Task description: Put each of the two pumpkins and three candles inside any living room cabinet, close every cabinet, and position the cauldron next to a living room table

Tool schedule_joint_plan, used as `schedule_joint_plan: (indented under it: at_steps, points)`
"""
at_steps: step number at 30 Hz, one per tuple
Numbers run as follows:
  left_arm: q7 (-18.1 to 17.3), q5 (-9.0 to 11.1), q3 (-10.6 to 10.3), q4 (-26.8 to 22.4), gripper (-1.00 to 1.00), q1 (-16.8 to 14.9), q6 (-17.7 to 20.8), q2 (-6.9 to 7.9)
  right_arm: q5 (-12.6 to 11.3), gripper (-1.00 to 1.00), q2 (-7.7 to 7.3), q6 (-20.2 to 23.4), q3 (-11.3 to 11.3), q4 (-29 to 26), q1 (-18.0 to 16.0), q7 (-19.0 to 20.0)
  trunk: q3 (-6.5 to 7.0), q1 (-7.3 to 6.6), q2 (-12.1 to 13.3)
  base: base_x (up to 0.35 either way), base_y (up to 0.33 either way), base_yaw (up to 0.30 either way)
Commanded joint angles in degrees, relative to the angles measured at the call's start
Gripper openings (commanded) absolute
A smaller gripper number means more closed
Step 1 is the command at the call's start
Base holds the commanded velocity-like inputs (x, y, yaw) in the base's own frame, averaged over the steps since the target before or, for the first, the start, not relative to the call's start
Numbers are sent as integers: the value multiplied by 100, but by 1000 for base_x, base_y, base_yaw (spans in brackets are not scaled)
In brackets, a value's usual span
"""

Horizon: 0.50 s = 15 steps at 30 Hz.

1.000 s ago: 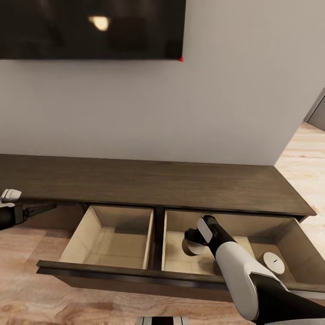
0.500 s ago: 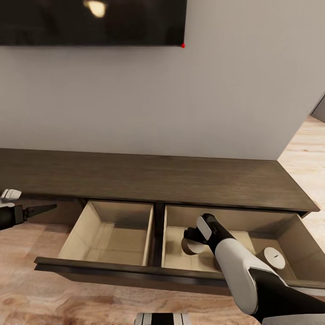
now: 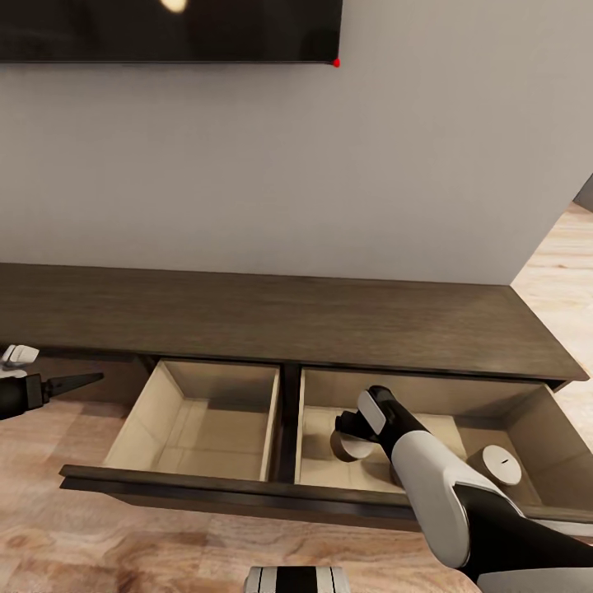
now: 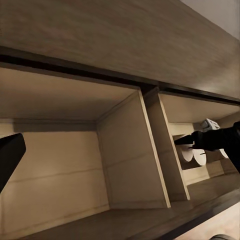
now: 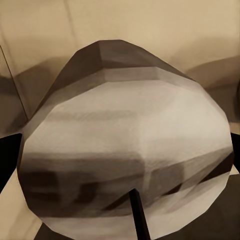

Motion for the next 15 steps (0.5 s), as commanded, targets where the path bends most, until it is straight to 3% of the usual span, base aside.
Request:
schedule_joint_plan:
  at_steps: [1,13,14,15]
  points:
    - [-35,-23,4,1,100,-4,23,0,-66,-100,3,8,-9,-10,-2,-51,-4,-1,-2,0,0,0]
    - [-36,-23,4,1,100,-4,23,0,-66,-100,3,11,-2,-9,-3,-51,-4,-1,-2,0,0,0]
    - [-36,-23,4,1,100,-4,23,0,-66,100,3,10,-2,-8,-3,-51,-4,-1,-2,0,0,0]
    - [-36,-23,4,1,100,-4,23,0,-66,100,3,14,-1,-4,-3,-51,-4,-1,-2,0,0,0]
